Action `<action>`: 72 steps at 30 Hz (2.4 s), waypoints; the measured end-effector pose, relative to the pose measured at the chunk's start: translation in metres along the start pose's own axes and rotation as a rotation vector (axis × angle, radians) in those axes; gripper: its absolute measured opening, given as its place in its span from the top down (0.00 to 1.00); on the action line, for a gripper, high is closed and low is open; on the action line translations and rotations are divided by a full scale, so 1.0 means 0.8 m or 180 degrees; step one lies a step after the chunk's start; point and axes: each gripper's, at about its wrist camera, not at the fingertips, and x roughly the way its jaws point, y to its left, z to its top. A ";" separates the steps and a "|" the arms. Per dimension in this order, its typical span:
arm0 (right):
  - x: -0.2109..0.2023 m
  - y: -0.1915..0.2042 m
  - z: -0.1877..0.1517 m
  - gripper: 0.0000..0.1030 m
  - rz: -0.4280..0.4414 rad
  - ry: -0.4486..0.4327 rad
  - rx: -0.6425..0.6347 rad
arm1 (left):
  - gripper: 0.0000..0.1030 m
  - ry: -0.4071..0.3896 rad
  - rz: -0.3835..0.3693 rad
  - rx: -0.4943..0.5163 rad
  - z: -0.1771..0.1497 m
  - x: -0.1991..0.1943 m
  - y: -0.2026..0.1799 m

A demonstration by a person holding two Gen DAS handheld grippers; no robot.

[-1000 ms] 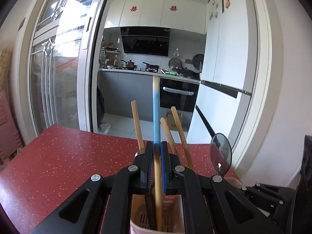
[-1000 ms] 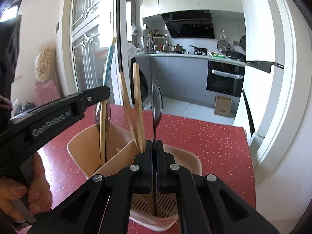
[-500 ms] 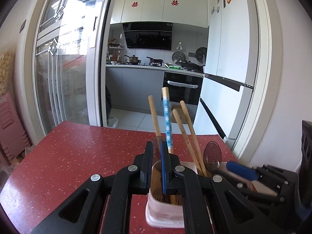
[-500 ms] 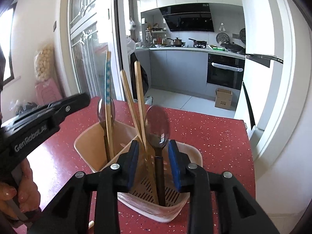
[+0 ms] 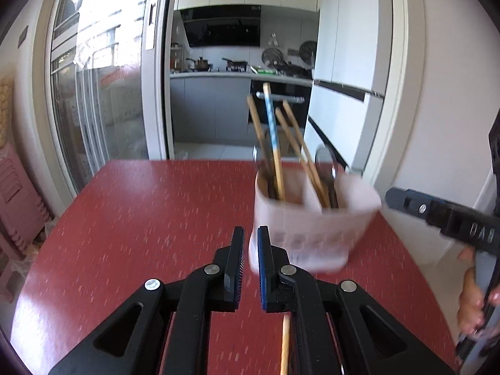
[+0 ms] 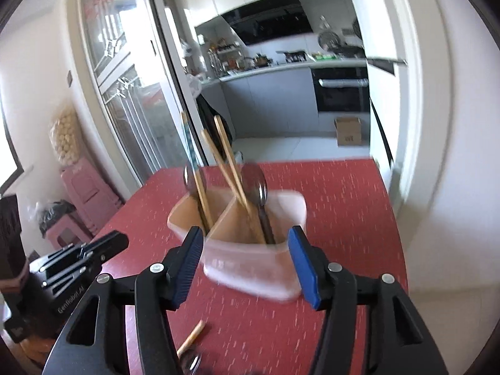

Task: Organize utensils
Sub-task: 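Open the left tool to drop the chopstick into the holder while the right tool releases the spoon, then move both open tools back down to the utensils on the table, then close the right tool on the black handle of a dark spoon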

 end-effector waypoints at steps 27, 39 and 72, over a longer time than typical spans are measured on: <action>-0.021 0.032 -0.197 0.34 -0.0158 0.1280 0.0164 | 0.00 0.1047 0.0151 0.0116 -0.179 -0.007 0.007; 0.004 0.057 -0.197 0.37 -0.0236 0.1543 -0.0099 | 0.00 0.1264 0.0145 0.0216 -0.185 0.012 0.002; 0.024 0.057 -0.187 0.88 -0.0199 0.1749 -0.0075 | 0.00 0.1598 -0.0106 0.0637 -0.156 0.050 -0.020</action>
